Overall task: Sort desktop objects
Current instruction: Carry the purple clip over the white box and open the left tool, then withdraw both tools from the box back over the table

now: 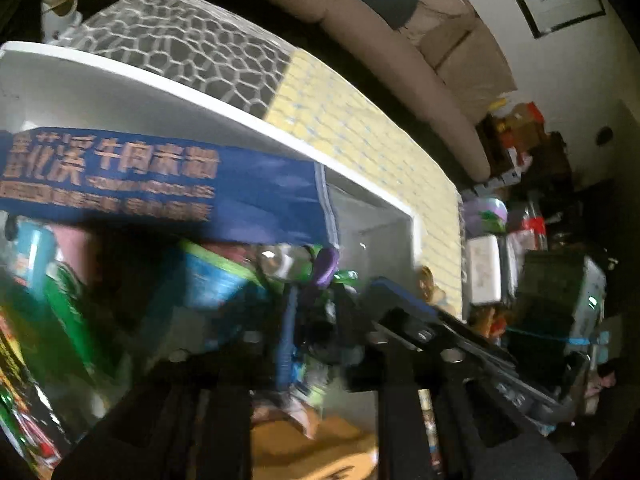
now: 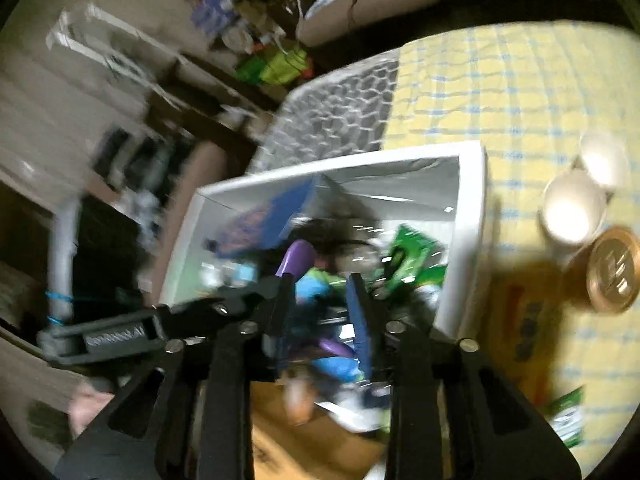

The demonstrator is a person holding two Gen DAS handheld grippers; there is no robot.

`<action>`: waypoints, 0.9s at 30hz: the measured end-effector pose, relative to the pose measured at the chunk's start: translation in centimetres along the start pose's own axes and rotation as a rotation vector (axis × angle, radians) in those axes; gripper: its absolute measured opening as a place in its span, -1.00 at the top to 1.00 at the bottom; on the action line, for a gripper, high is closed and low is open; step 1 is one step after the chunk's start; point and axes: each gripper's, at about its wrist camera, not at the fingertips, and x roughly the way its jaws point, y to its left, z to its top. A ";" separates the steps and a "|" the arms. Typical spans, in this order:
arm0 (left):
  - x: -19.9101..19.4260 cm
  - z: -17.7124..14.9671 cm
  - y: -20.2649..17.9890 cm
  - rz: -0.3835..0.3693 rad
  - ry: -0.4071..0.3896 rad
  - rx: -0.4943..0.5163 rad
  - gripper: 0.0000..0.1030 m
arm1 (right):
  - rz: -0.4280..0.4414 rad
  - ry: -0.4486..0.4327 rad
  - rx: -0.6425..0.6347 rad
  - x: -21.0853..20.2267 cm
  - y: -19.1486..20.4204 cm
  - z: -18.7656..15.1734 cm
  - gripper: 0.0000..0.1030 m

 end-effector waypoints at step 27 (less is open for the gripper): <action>-8.2 -10.0 -2.2 0.238 -0.122 0.202 -1.00 | -0.185 -0.027 -0.201 -9.4 5.6 -7.6 -1.00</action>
